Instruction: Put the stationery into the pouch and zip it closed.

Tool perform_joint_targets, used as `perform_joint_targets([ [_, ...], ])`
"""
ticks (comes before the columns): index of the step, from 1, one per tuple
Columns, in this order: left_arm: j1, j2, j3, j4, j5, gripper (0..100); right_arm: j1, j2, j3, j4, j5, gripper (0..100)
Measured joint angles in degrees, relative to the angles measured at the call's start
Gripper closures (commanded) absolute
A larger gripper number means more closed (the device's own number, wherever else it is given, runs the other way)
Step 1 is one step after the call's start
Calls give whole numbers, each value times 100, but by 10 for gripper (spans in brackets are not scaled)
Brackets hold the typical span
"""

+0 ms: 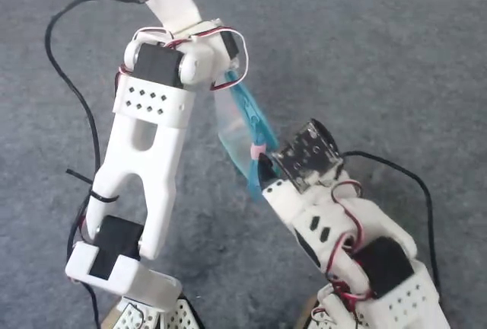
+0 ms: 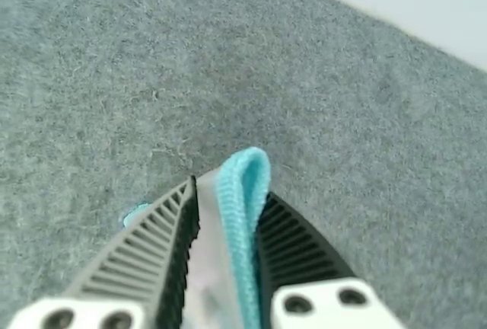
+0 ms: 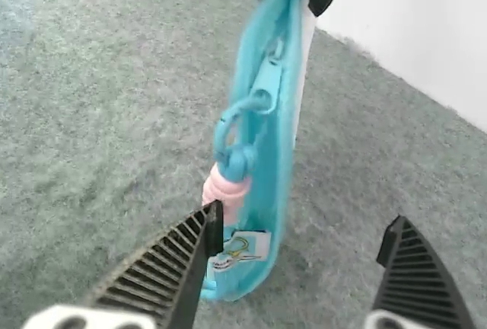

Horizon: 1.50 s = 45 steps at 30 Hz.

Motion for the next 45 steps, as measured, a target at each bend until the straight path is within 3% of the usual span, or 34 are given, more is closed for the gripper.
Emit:
perform_joint_targets([
  [7,-229,0,9,-9,0,991,0,826,-404,-53,-9,680],
  [14,-229,-79,431,-334,0,991,0,949,-404,-70,-9,897],
  [18,-229,-114,554,-519,18,991,-79,765,-396,-18,-9,828],
  [23,-334,-114,554,-527,123,991,-747,352,-404,18,0,703],
  [33,-440,-114,554,-527,123,991,-615,1310,-396,-958,0,691],
  [42,-510,-114,571,-554,123,991,-167,1591,-422,-1284,0,977],
  [45,-519,-114,571,-598,123,991,-62,1275,-624,-1160,0,980],
])
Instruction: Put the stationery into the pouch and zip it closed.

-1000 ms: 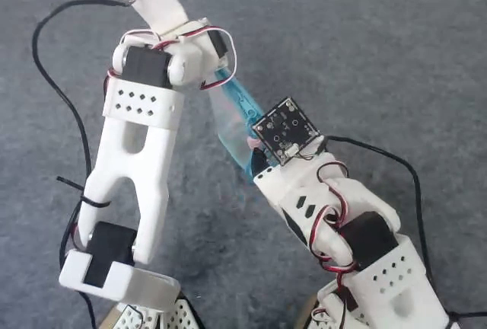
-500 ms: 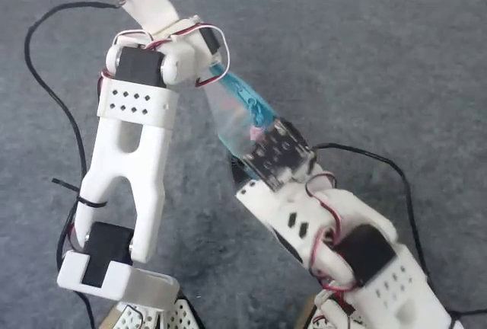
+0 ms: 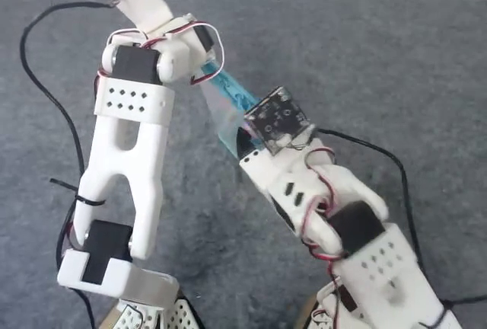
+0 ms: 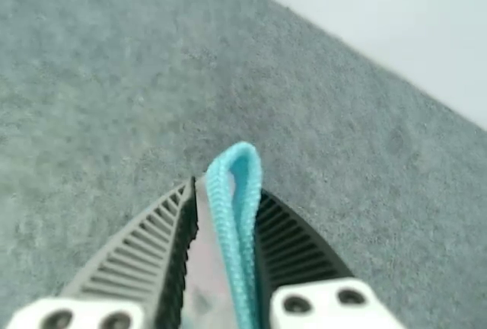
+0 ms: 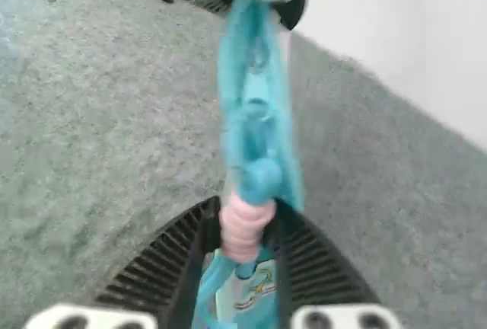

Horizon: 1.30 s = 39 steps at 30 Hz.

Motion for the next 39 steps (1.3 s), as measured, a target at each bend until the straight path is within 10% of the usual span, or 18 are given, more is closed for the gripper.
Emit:
perform_joint_targets([
  [19,105,0,211,-255,-9,991,-1020,1433,-2980,949,149,976],
  [28,105,0,211,-308,9,991,-1626,2198,-4273,2400,844,691],
  [39,123,0,255,-360,9,991,-1960,2198,-4387,3323,1310,677],
])
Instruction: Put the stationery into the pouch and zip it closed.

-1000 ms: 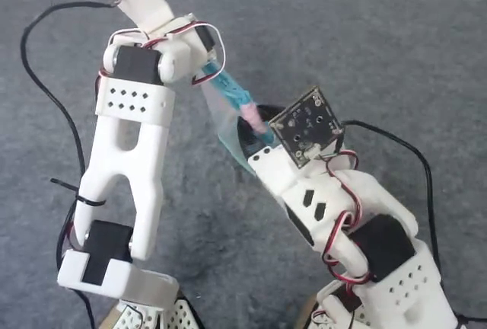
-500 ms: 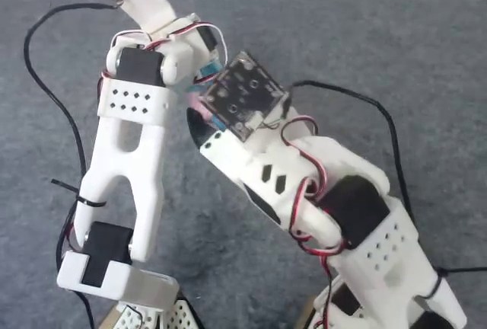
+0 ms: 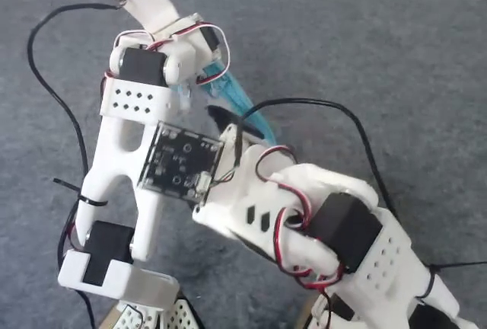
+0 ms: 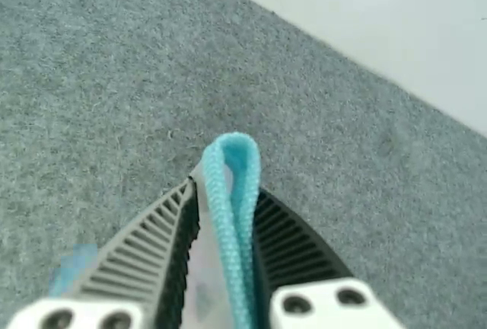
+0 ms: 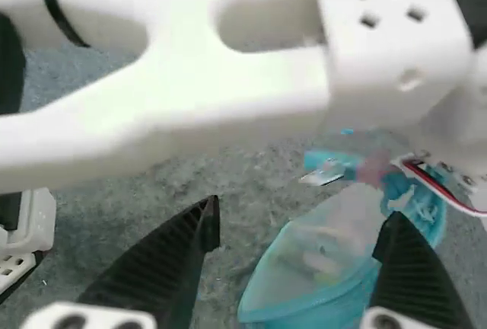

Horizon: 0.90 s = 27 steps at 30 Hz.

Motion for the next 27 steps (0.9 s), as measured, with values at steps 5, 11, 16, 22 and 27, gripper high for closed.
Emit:
perform_joint_targets([
  [5,0,0,0,0,0,991,905,18,0,-26,0,677],
  [11,0,0,0,0,0,991,1547,220,0,-352,-264,677],
  [16,0,0,0,0,0,991,1582,800,0,-624,-299,677],
  [22,0,0,0,0,0,991,1732,1187,0,-1046,-343,678],
  [27,0,0,0,0,0,991,1864,1187,0,-1222,-369,730],
])
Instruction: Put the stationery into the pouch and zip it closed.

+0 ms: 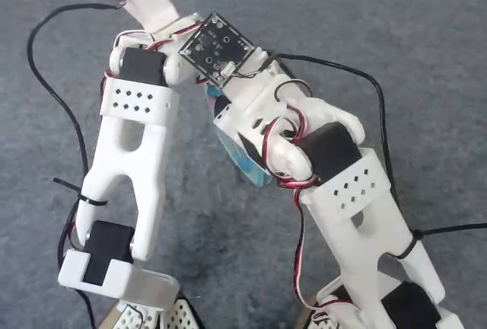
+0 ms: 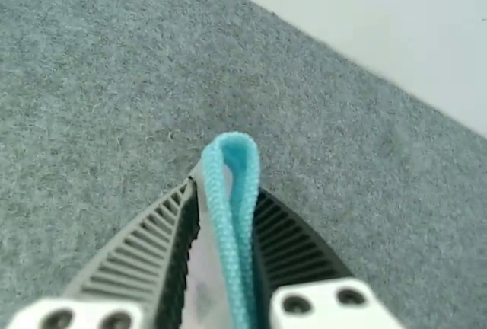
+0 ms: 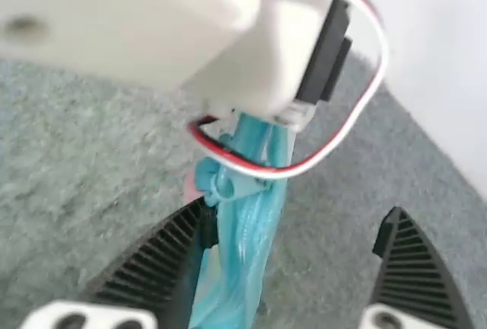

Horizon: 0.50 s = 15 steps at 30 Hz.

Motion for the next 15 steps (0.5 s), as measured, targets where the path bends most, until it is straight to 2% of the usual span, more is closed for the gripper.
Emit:
perform_joint_targets([
  [4,0,0,0,0,0,991,79,9,9,-79,-88,789],
  [15,0,0,0,0,9,991,88,0,422,-642,-105,796],
])
